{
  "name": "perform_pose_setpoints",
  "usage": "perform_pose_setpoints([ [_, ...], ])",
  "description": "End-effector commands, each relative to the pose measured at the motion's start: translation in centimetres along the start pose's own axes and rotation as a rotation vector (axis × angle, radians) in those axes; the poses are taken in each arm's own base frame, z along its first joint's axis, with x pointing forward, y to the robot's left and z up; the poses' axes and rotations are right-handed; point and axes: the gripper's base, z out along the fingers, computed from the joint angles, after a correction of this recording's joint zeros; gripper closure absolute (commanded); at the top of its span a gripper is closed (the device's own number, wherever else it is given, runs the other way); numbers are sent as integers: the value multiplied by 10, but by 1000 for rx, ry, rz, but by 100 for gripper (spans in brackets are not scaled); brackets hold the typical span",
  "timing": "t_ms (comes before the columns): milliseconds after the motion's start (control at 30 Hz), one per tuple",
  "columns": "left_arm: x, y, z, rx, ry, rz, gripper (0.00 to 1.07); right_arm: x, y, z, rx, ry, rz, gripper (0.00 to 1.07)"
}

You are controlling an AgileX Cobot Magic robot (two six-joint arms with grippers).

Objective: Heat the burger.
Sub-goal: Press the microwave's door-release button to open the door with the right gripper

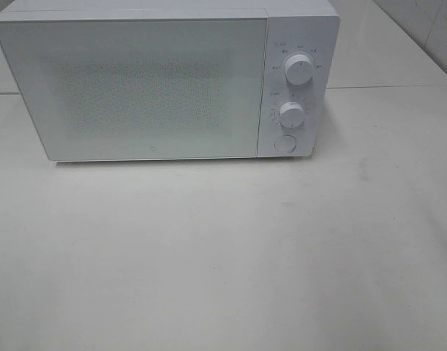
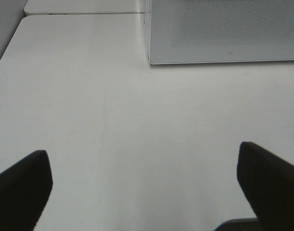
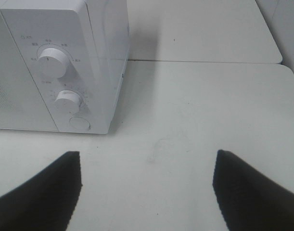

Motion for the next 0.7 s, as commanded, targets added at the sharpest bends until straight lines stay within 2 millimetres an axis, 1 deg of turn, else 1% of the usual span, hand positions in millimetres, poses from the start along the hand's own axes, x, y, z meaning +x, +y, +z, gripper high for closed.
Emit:
perform_pose_setpoints([
  [33,-1,0,-1,-1,-19,-6,7,-5,-1,17,9,-22,13,33],
  [133,-1,0,-1,-1,-19,-6,7,-6,-1,21,9,-22,13,33],
  [200,-1,0,-1,-1,-19,-6,7,-7,-2,38,8,-29,13,33],
  [267,-1,0,-1,-1,-19,-6,7,-8,-1,42,7,-36,18,33],
  [300,-1,0,-1,-1,-19,-6,7,-8,-2,52,6,-50,18,33],
  [333,-1,0,-1,-1,-19,-6,7,-8,-2,52,6,-50,18,33],
  [367,-1,0,-1,-1,-19,-6,7,-8,-2,56,6,-53,18,33],
  [400,-1,0,-1,-1,-19,-6,7,-8,-2,66,6,-60,18,33],
  [433,-1,0,-1,-1,-19,-6,7,-8,-2,66,6,-60,18,33],
  [467,-1,0,-1,-1,-19,-6,7,-6,-2,78,6,-63,21,33],
  [500,-1,0,-1,-1,-19,-6,7,-6,-2,78,6,-63,21,33],
  [533,-1,0,-1,-1,-19,-6,7,-5,-2,84,5,-64,24,33],
  [567,-1,0,-1,-1,-19,-6,7,-3,-1,94,0,-71,23,33],
  [600,-1,0,-1,-1,-19,-6,7,-3,-1,94,0,-71,23,33],
  [667,-1,0,-1,-1,-19,-6,7,2,5,108,-24,-105,14,33],
  [700,-1,0,-1,-1,-19,-6,7,2,5,108,-24,-105,14,33],
])
